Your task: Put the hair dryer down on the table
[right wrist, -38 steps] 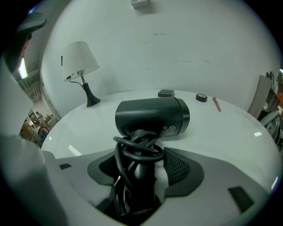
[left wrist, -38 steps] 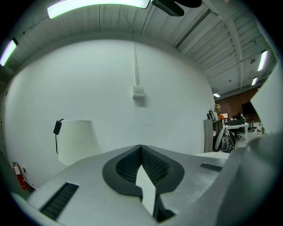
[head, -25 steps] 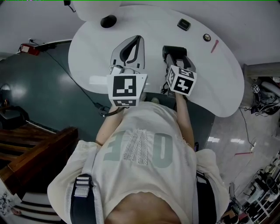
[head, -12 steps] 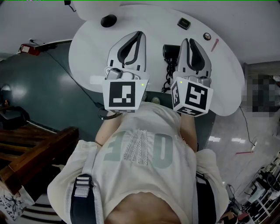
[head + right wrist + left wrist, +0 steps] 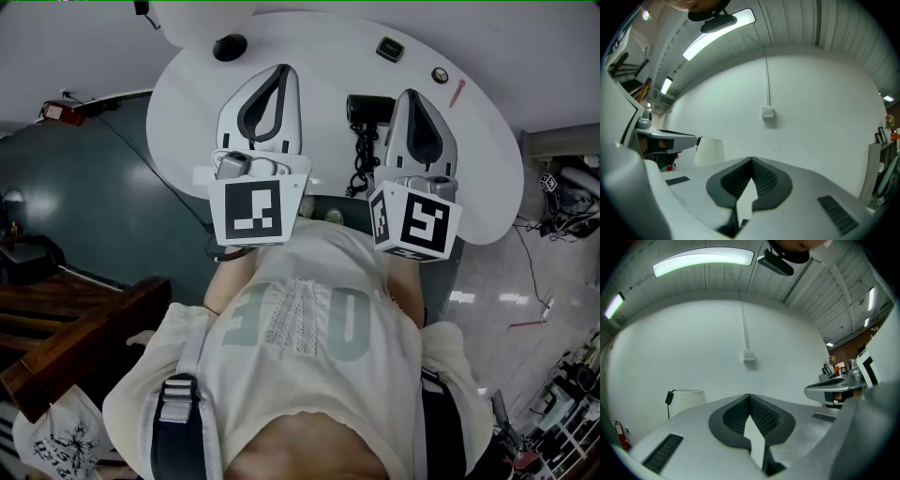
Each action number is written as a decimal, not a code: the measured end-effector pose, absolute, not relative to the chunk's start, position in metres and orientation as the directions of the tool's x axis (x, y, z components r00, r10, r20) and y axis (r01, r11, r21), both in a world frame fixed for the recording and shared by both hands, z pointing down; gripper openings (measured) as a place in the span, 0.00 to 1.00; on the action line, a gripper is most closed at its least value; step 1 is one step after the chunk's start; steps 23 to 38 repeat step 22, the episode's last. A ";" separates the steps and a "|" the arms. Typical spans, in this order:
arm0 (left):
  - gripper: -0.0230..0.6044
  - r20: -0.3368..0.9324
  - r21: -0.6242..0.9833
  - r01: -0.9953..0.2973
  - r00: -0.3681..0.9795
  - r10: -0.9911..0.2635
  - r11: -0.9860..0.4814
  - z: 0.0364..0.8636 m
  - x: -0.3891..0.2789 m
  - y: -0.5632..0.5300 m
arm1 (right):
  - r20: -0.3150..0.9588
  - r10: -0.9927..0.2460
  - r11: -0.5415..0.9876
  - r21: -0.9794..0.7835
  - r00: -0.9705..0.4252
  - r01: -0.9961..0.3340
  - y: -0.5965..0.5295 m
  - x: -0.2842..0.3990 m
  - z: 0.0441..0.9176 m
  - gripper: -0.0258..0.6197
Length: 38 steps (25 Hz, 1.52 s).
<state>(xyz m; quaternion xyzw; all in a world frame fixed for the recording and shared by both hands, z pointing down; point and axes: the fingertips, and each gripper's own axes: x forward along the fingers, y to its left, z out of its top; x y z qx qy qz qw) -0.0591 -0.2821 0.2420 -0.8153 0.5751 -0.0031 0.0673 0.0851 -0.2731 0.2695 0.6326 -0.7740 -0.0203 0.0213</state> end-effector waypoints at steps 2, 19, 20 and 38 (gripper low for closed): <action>0.05 -0.072 -0.111 -0.936 0.344 -0.936 -0.335 0.242 -0.057 -0.281 | 0.006 -0.981 0.196 0.050 -0.196 -0.979 -0.272 0.087 0.269 0.05; 0.05 -0.064 -0.115 -0.929 0.360 -0.931 -0.351 0.245 -0.050 -0.279 | 0.032 -0.977 0.211 0.011 -0.211 -0.977 -0.272 0.088 0.276 0.05; 0.05 -0.061 -0.116 -0.929 0.360 -0.931 -0.352 0.246 -0.050 -0.280 | 0.033 -0.976 0.214 0.010 -0.213 -0.977 -0.273 0.088 0.277 0.05; 0.05 -0.055 -0.119 -0.928 0.360 -0.931 -0.352 0.247 -0.050 -0.280 | 0.034 -0.975 0.220 0.010 -0.219 -0.976 -0.273 0.088 0.277 0.05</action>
